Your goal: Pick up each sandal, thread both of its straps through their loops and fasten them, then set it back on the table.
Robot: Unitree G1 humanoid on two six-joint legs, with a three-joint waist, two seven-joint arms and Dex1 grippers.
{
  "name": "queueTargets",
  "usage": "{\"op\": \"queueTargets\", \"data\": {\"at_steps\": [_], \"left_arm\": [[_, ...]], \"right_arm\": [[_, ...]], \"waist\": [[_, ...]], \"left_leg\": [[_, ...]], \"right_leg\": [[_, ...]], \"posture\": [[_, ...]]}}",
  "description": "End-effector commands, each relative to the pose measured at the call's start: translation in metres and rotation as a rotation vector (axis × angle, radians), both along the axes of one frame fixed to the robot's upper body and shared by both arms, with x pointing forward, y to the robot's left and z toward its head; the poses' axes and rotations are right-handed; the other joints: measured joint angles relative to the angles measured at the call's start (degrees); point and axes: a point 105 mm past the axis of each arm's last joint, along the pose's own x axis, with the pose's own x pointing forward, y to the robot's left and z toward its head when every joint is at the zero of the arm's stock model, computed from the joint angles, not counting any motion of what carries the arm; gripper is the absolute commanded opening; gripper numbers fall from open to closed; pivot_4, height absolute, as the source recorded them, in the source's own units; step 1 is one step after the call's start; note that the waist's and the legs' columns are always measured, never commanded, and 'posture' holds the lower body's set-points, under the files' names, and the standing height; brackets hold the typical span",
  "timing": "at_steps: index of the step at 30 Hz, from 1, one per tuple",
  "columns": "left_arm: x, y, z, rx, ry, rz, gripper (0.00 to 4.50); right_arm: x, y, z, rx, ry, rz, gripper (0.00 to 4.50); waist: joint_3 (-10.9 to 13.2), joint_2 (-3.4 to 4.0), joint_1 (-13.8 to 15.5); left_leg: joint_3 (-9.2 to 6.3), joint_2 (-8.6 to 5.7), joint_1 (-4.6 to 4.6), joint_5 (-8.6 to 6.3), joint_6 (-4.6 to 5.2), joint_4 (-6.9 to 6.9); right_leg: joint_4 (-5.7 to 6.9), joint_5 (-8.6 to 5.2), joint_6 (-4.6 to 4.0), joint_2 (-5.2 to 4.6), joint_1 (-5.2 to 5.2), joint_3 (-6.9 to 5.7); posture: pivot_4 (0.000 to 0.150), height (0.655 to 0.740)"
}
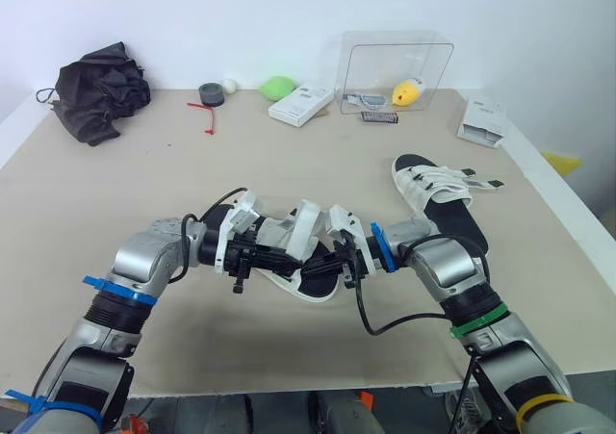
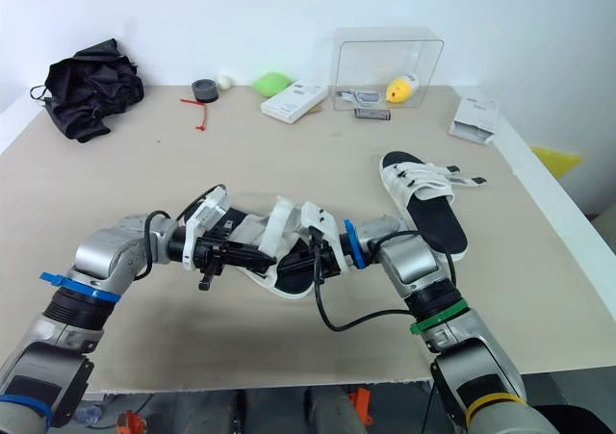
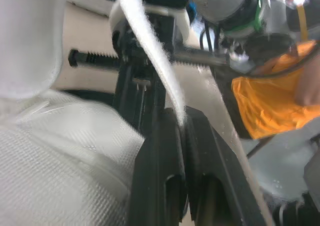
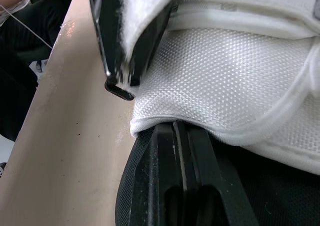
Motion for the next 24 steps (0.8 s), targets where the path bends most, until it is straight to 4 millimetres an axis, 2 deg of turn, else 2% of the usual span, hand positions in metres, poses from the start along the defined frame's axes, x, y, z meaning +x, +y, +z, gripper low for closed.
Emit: {"op": "queueTargets", "data": {"at_steps": [1, 14, 21, 24], "left_arm": [[0.001, 0.009, -0.012, 0.062, -0.008, 0.004, 0.07], [-0.007, 0.009, -0.019, 0.081, -0.013, -0.034, 0.07], [-0.006, 0.015, -0.03, 0.139, -0.038, -0.022, 0.07], [-0.005, 0.019, -0.041, 0.201, -0.049, -0.009, 0.07]], "right_arm": [[0.001, -0.002, 0.003, -0.008, -0.013, -0.002, 0.0], [0.003, -0.004, -0.002, -0.036, -0.029, -0.018, 0.0], [0.004, -0.003, 0.001, -0.026, -0.036, -0.014, 0.0], [0.003, -0.001, 0.002, -0.022, -0.036, -0.01, 0.0]], "waist": [[0.0, 0.0, 0.0], [0.0, 0.0, 0.0], [0.0, 0.04, 0.0], [0.0, 0.06, 0.0]], "left_leg": [[0.02, 0.0, 0.01, 0.0, 0.0, 0.0], [0.02, 0.01, 0.02, 0.0, 0.0, 0.0], [0.02, 0.03, 0.03, 0.0, 0.0, 0.0], [0.03, 0.02, 0.06, 0.0, 0.0, 0.0]], "right_leg": [[0.0, 0.0, 0.0, 0.0, 0.0, 0.01], [0.0, 0.0, 0.0, 0.01, 0.0, 0.02], [0.0, 0.01, -0.01, 0.02, 0.02, 0.02], [0.0, 0.01, -0.01, 0.02, 0.03, 0.02]], "posture": [[0.15, 0.74], [0.15, 0.74], [0.15, 0.74], [0.15, 0.74]]}}
